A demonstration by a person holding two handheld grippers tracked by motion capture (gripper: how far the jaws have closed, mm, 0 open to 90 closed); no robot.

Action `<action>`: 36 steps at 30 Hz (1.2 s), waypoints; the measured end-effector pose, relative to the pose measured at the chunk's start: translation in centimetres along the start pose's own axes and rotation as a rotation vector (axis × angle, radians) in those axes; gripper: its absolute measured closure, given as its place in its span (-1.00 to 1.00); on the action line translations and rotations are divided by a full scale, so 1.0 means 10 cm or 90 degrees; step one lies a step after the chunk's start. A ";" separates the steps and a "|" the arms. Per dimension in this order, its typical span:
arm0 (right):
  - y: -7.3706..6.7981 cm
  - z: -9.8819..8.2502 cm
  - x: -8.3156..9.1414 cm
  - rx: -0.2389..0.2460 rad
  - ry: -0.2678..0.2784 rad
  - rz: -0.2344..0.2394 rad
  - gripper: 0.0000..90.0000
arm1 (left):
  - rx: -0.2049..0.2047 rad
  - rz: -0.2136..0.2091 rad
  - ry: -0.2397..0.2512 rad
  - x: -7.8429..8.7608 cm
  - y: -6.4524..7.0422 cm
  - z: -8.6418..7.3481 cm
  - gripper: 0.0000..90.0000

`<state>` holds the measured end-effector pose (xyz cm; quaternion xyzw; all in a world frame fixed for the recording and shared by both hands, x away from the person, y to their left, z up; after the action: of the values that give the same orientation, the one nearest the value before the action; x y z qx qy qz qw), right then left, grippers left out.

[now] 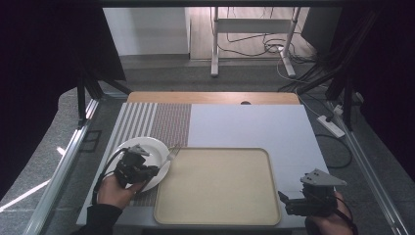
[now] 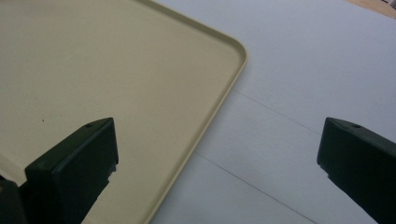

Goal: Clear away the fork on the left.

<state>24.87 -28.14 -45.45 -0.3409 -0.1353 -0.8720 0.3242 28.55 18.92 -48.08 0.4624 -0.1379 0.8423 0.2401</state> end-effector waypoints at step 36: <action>0.00 0.00 -0.01 0.002 -0.007 0.004 -1.00 | -0.109 -0.100 -0.054 -0.59 0.74 0.36 0.97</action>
<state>24.91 -28.14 -45.52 -0.3456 -0.1373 -0.8688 0.3268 29.94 9.39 -51.25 0.4851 -0.1824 0.7857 0.3379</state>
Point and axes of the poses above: each handheld gripper's, and its own axes: x roughly backward along the jaws, z roughly out of its top, y roughly to its right, the point moved 3 cm from there along -x, roughly forward along the jaws, and after that the axes turned 11 degrees about z, right-handed, at the moved point
